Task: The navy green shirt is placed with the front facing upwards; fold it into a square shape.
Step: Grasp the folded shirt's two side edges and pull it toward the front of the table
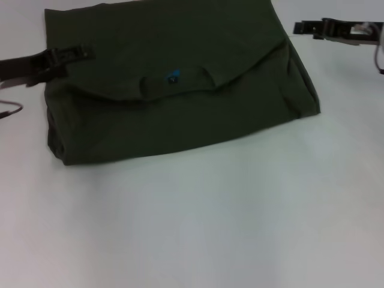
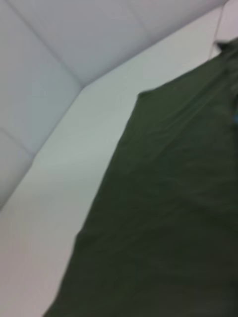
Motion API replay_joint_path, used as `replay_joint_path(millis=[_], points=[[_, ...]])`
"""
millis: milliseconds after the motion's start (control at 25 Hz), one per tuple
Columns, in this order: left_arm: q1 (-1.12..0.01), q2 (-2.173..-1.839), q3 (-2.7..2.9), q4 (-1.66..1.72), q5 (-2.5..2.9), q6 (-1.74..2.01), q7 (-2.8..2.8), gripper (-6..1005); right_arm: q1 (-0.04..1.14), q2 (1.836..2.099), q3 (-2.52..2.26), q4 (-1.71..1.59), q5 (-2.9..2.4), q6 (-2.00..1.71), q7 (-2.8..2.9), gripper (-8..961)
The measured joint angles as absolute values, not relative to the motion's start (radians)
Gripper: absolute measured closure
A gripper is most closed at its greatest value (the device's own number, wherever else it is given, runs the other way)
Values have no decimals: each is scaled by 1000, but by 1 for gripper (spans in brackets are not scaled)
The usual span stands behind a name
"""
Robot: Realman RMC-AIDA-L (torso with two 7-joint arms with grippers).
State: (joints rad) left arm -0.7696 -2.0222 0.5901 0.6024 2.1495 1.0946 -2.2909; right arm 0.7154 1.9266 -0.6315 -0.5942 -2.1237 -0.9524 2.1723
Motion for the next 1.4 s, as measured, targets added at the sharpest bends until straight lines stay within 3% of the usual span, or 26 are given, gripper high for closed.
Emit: replay_joint_path(millis=[360, 640, 1120, 1400], points=[[-658, -2008, 588, 766, 2171, 1403, -2434, 52, 618, 1916, -632, -833, -2291, -1262, 2272, 312], [-640, -2009, 578, 837, 2246, 1560, -2483, 52, 628, 1917, -642, -905, -2502, -1368, 2306, 317], [-604, -2024, 555, 845, 2239, 1587, -2487, 53, 671, 1978, -683, -883, -2594, -1212, 2294, 315], [-600, -2025, 554, 845, 2232, 1585, -2483, 52, 726, 1982, -733, -773, -2602, -1150, 2291, 314]])
